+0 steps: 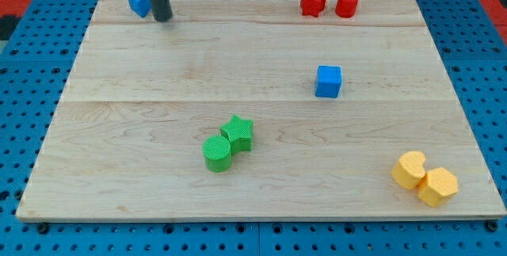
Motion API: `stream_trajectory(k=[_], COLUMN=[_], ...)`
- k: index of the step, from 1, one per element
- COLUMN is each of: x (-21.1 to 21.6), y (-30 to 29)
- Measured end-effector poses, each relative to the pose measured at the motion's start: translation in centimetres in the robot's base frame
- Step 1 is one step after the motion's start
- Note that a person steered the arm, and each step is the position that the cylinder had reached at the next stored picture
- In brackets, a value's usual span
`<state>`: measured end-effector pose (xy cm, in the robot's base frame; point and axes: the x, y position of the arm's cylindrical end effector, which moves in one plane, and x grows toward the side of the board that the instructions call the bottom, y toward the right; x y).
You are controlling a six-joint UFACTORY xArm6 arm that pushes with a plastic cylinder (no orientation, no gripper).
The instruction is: Slide the green star towards the top center
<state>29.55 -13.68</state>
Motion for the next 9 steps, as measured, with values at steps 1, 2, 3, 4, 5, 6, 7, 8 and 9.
stream_trajectory(k=[1,2,3,4,5,6,7,8,9], x=[10.0,19.8,22.5,24.2,23.7,21.3,19.4,21.6,21.7], y=[-1.4,0.7,5.1,8.1,9.1,9.1,9.7,10.9,11.6])
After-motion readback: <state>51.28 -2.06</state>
